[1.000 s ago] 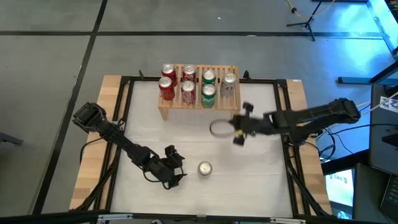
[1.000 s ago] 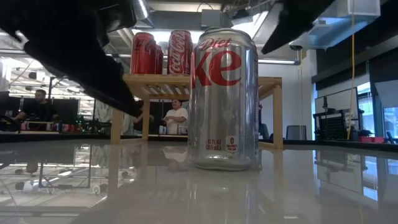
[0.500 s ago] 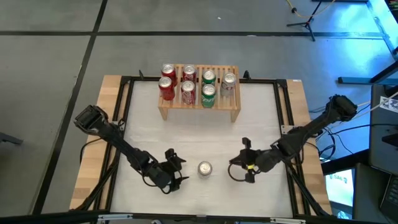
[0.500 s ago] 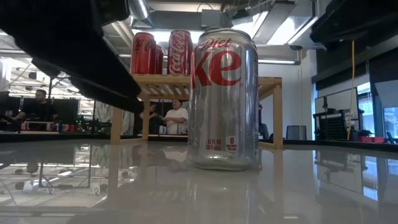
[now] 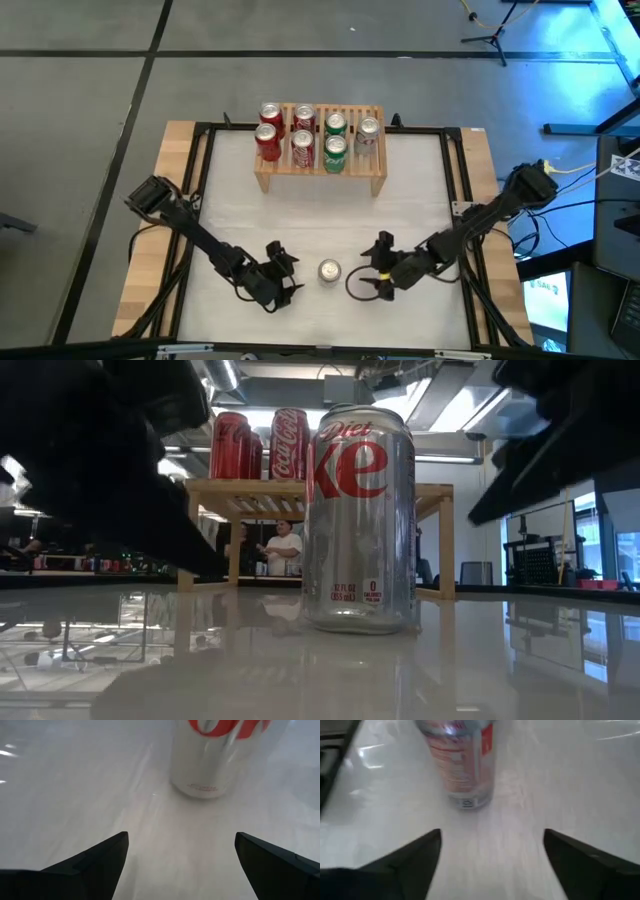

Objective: Place canned beverage on shelf
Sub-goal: Put the silver soda can on the shelf aligned with the other silver soda can

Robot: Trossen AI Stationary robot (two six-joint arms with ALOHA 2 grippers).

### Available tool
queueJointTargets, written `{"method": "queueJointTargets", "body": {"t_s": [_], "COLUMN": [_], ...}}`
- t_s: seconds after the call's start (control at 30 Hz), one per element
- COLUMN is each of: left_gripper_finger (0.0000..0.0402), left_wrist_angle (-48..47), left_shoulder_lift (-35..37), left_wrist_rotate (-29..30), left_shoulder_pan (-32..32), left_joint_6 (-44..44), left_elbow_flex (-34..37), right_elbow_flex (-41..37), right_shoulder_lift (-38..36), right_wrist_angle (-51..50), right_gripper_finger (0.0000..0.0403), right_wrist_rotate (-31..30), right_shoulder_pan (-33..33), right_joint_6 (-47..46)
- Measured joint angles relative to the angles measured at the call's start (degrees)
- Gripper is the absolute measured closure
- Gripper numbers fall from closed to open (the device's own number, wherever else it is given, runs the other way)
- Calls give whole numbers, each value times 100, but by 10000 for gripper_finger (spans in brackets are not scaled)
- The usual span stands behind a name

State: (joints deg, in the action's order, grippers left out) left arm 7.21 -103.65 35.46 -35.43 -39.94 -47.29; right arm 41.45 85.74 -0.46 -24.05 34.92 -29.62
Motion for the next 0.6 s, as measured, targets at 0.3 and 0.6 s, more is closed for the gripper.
{"method": "queueJointTargets", "body": {"t_s": [0.3,0.6], "left_gripper_finger": [46,47], "left_wrist_angle": [637,1687], "left_shoulder_lift": [-446,-517], "left_wrist_rotate": [-11,-474], "left_shoulder_pan": [252,410], "left_joint_6": [473,1501], "left_elbow_flex": [2,2], "right_elbow_flex": [2,112], "right_shoulder_lift": [1054,1581], "right_wrist_angle": [1374,2725], "right_gripper_finger": [28,63], "right_wrist_rotate": [-526,-803], "right_shoulder_pan": [-7,-7], "right_joint_6": [283,891]}}
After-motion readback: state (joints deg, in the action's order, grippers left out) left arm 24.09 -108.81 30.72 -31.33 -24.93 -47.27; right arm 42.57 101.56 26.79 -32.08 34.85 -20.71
